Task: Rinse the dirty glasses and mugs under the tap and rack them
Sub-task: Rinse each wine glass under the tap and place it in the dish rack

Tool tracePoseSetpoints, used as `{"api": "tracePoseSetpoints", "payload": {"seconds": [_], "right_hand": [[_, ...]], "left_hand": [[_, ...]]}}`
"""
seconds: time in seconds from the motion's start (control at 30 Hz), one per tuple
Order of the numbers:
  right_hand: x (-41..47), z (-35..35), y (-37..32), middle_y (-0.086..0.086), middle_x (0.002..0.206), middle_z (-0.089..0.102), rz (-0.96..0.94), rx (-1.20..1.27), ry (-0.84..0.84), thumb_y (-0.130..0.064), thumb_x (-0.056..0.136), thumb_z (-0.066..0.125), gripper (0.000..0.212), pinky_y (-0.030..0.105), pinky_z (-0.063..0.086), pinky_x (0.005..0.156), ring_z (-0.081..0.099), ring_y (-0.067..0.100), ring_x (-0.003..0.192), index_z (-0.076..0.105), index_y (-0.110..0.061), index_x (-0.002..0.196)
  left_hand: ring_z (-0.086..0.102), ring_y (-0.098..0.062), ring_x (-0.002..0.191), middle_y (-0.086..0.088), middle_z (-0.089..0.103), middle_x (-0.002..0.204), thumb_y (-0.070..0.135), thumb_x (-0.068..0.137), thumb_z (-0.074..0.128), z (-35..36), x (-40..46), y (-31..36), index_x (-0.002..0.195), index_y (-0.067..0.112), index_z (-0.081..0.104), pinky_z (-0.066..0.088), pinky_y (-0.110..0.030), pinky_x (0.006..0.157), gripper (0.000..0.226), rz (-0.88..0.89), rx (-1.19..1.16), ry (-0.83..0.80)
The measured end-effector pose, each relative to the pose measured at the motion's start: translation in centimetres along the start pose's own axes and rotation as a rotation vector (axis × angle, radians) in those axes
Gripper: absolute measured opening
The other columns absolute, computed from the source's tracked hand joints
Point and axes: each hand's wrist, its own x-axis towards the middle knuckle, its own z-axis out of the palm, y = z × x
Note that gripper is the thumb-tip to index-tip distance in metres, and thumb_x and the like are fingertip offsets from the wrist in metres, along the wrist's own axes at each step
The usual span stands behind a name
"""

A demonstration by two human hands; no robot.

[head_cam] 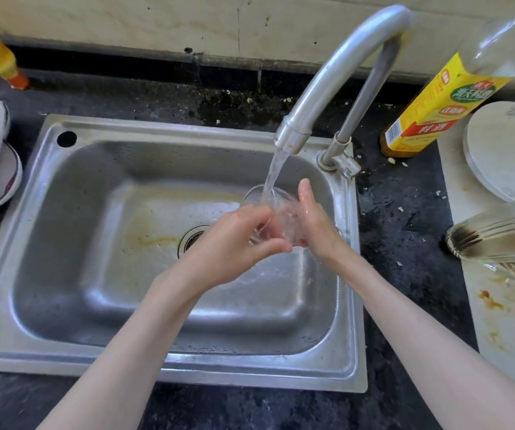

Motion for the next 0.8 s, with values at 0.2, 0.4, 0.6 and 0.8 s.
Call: {"api": "tracePoseSetpoints", "payload": {"seconds": [0.2,0.4,0.6,0.8], "right_hand": [[-0.2,-0.1,-0.4,-0.016,0.047,0.055,0.065,0.079,-0.179,-0.063,0.091,0.003,0.081,0.012,0.038,0.049,0.05,-0.003,0.044,0.062,-0.011,0.11],[-0.4,1.3,0.2,-0.013,0.081,0.058,-0.122,0.014,0.028,-0.081,0.073,0.023,0.064,0.027,0.045,0.068,0.056,0.0,0.073,0.056,-0.029,0.088],[-0.1,0.7,-0.4,0.018,0.079,0.067,0.054,0.207,-0.178,-0.07,0.087,0.01,0.078,0.03,0.049,0.06,0.06,0.032,0.067,0.07,-0.02,0.097],[-0.6,1.0,0.2,-0.022,0.07,0.058,-0.163,0.021,0.037,-0.066,0.087,0.02,0.059,0.024,0.041,0.073,0.053,-0.007,0.07,0.058,-0.024,0.103]], "left_hand": [[0.059,0.005,0.083,0.016,0.07,0.085,0.011,0.079,0.072,-0.7,0.0,-1.2,0.09,0.023,0.074,0.044,-0.014,0.079,0.017,-0.089,0.099,-0.11],[0.054,0.003,0.081,0.017,0.064,0.084,0.02,0.078,0.072,-0.5,0.1,-0.9,0.079,0.025,0.063,0.039,-0.015,0.075,0.01,-0.059,-0.047,0.002],[0.061,-0.01,0.088,0.011,0.068,0.09,0.016,0.079,0.07,-1.2,0.5,-1.7,0.087,0.029,0.071,0.047,-0.027,0.081,0.015,-0.001,0.296,-0.256],[0.054,0.001,0.073,0.01,0.058,0.069,0.01,0.068,0.08,0.0,0.4,-1.1,0.064,0.027,0.047,0.038,-0.007,0.066,0.037,-0.106,0.007,0.16]]}}
